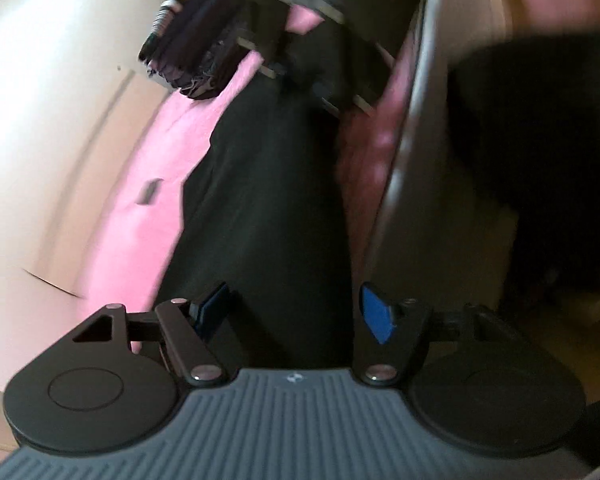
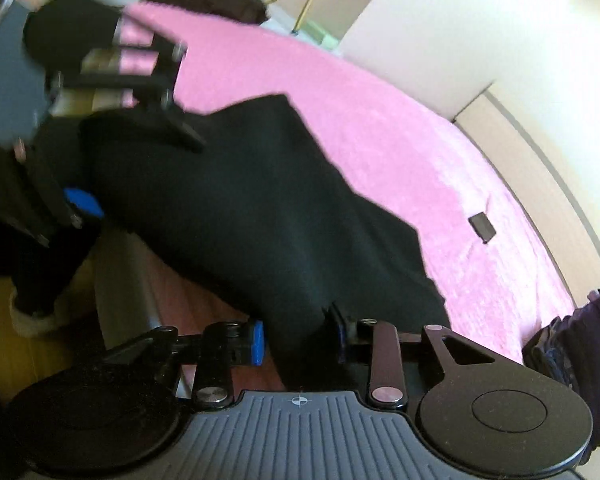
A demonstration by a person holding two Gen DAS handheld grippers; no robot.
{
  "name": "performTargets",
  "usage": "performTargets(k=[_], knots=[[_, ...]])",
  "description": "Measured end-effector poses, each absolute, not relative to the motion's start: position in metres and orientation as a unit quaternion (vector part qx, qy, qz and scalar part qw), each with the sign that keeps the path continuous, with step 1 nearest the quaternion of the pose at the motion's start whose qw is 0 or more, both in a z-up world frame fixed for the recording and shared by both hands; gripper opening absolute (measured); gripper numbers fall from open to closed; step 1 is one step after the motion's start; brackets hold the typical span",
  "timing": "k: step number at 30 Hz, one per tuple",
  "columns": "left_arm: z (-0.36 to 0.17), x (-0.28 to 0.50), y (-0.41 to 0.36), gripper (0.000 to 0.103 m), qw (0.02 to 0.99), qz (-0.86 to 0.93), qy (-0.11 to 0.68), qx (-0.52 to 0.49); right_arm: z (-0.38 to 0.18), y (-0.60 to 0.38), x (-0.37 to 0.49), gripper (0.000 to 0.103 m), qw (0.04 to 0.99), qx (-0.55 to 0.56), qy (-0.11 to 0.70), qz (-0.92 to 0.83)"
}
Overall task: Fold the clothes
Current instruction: 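Lift the folded jacket with both grippers and carry it toward the clothes stack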
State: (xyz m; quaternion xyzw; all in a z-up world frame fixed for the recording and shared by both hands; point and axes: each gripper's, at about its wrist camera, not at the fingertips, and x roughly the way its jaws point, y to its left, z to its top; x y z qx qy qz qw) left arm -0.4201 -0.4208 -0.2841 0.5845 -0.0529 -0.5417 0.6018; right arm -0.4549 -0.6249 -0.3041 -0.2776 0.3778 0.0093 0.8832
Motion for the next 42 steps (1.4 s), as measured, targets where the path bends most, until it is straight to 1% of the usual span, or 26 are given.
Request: performTargets(k=[3,5,6,7,8,9,10,11,17,18,19,20,21,24,26,30,32,36,38,39,40,42], knots=[[-0.303,-0.43,-0.432,0.064,0.598,-0.482,-0.094,0.633,-0.302,-0.627,-0.456,0.032,0.889,-0.265,0.373,0.005],[-0.307,-0.43,-0.436,0.053,0.599,-0.467,-0.092,0.644,-0.305,-0.626,-0.458,0.032,0.888,-0.269,0.372,0.007],[-0.309,-0.429,-0.438,0.05,0.6,-0.462,-0.09,0.647,-0.307,-0.623,-0.459,0.033,0.887,-0.276,0.371,0.009],[-0.309,-0.428,-0.438,0.043,0.6,-0.464,-0.083,0.647,-0.309,-0.621,-0.462,0.037,0.885,-0.287,0.367,0.011],[-0.307,-0.426,-0.437,0.038,0.602,-0.467,-0.077,0.643,-0.311,-0.619,-0.465,0.057,0.883,-0.297,0.362,0.012],[-0.306,-0.423,-0.436,0.036,0.604,-0.471,-0.071,0.639,-0.313,-0.617,-0.468,0.081,0.883,-0.308,0.353,0.009],[-0.302,-0.419,-0.434,0.034,0.609,-0.477,-0.066,0.63,-0.315,-0.615,-0.472,0.088,0.883,-0.319,0.344,0.006],[-0.297,-0.414,-0.432,0.032,0.614,-0.481,-0.062,0.623,-0.318,-0.612,-0.471,0.089,0.88,-0.328,0.342,0.005],[-0.269,-0.379,-0.421,0.03,0.639,-0.495,-0.05,0.586,-0.348,-0.603,-0.448,0.088,0.846,-0.404,0.347,-0.014],[-0.268,-0.372,-0.419,0.03,0.639,-0.494,-0.054,0.587,-0.354,-0.605,-0.441,0.079,0.838,-0.414,0.355,-0.02],[-0.266,-0.366,-0.416,0.03,0.638,-0.493,-0.057,0.589,-0.359,-0.606,-0.433,0.072,0.829,-0.424,0.363,-0.027],[-0.266,-0.359,-0.414,0.03,0.637,-0.492,-0.06,0.591,-0.364,-0.607,-0.426,0.071,0.821,-0.433,0.37,-0.034],[-0.267,-0.353,-0.412,0.03,0.633,-0.491,-0.061,0.596,-0.365,-0.607,-0.424,0.063,0.82,-0.432,0.374,-0.034],[-0.272,-0.349,-0.41,0.03,0.621,-0.484,-0.065,0.613,-0.366,-0.605,-0.422,0.046,0.819,-0.43,0.378,-0.038],[-0.279,-0.35,-0.409,0.031,0.617,-0.482,-0.069,0.619,-0.364,-0.604,-0.425,0.042,0.821,-0.427,0.376,-0.049],[-0.285,-0.352,-0.409,0.034,0.61,-0.485,-0.074,0.622,-0.361,-0.599,-0.43,0.04,0.822,-0.416,0.383,-0.061],[-0.291,-0.356,-0.406,0.04,0.601,-0.482,-0.083,0.632,-0.362,-0.596,-0.426,0.04,0.823,-0.413,0.385,-0.062],[-0.3,-0.361,-0.401,0.043,0.591,-0.475,-0.088,0.646,-0.358,-0.595,-0.421,0.04,0.822,-0.411,0.389,-0.061],[-0.302,-0.363,-0.403,0.043,0.591,-0.47,-0.086,0.65,-0.356,-0.595,-0.42,0.04,0.824,-0.41,0.388,-0.06],[-0.302,-0.363,-0.404,0.041,0.591,-0.468,-0.083,0.651,-0.354,-0.595,-0.419,0.04,0.824,-0.409,0.387,-0.06],[-0.3,-0.362,-0.405,0.036,0.591,-0.468,-0.077,0.652,-0.352,-0.595,-0.418,0.04,0.825,-0.409,0.386,-0.059],[-0.296,-0.361,-0.407,0.033,0.592,-0.471,-0.067,0.651,-0.342,-0.596,-0.419,0.039,0.831,-0.405,0.376,-0.056]])
